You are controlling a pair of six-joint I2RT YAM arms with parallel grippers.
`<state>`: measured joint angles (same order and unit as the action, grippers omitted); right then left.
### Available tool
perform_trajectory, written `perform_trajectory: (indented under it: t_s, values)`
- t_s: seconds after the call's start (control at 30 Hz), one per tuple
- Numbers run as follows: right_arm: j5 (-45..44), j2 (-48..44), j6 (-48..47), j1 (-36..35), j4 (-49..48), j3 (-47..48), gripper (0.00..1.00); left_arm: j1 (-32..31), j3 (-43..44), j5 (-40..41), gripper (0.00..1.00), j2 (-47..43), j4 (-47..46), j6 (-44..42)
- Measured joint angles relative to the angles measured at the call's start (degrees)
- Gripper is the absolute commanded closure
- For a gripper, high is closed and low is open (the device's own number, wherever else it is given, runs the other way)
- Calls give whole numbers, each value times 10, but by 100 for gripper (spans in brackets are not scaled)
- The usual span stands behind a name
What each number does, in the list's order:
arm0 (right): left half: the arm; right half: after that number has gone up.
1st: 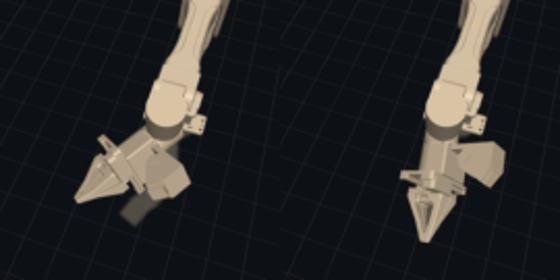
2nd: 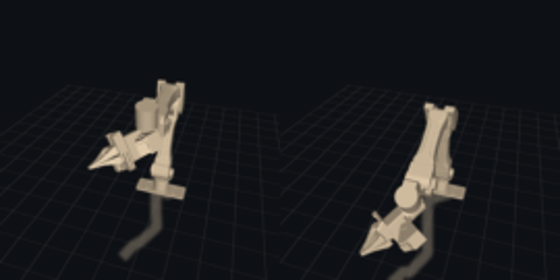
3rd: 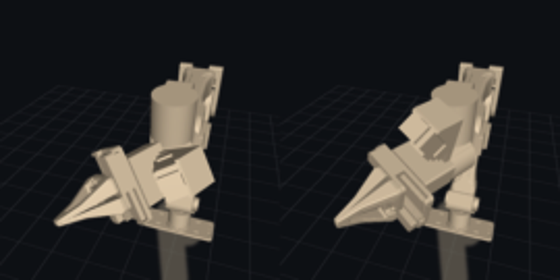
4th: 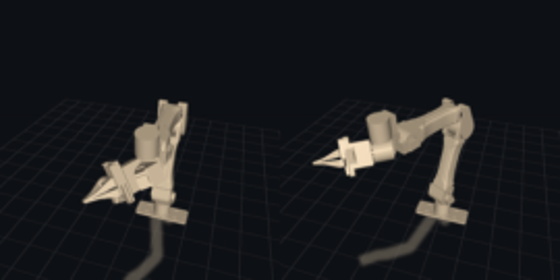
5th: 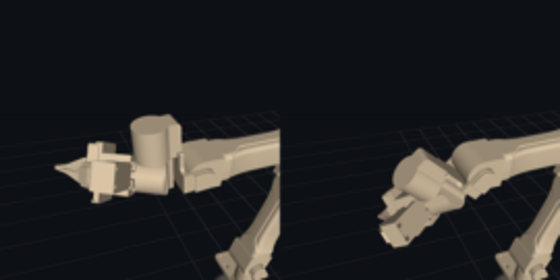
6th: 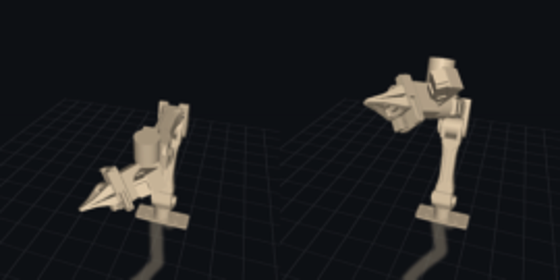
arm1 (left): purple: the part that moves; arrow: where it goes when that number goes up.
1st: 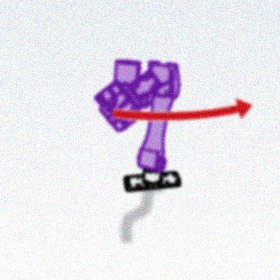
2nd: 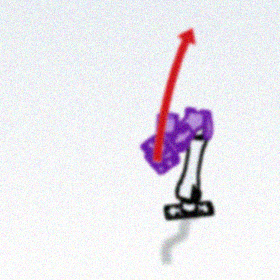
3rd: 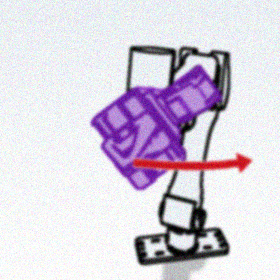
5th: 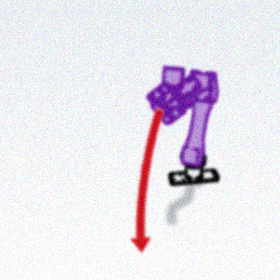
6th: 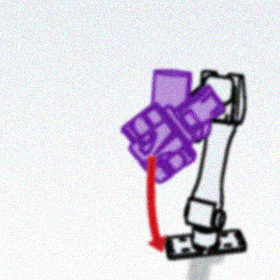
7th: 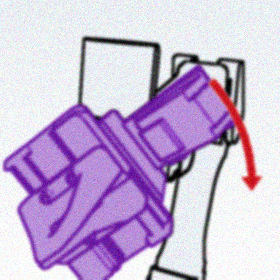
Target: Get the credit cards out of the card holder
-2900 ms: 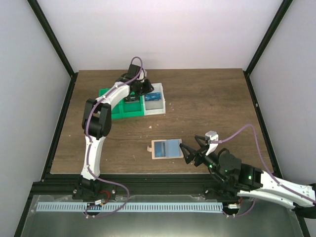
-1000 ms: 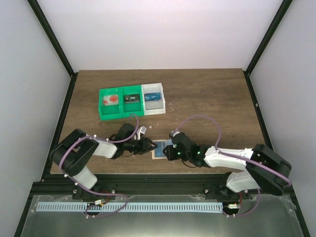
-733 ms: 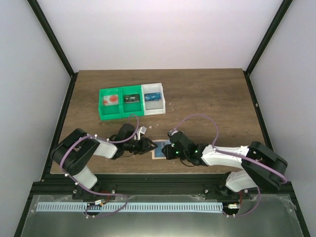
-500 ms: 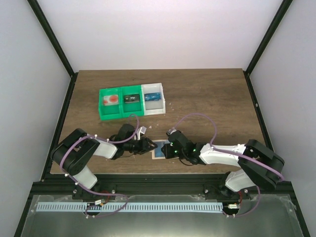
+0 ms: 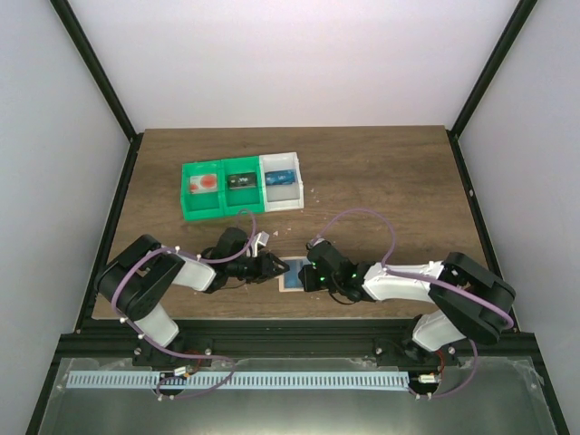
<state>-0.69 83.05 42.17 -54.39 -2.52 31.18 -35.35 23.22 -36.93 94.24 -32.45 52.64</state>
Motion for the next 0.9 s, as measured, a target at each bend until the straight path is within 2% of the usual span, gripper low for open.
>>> perform_trajectory:
  t_s: [0.13,0.23,0.9]
  values:
    - [0,1,-1,2,-1,0,85,0,0,0,61,1,-2,-1]
    - [-2,5,-1,3,-1,0,93,0,0,-1,61,3,-5,-2]
    - [-5,14,19,3,-29,-18,94,0,-3,-6,60,11,-26,6]
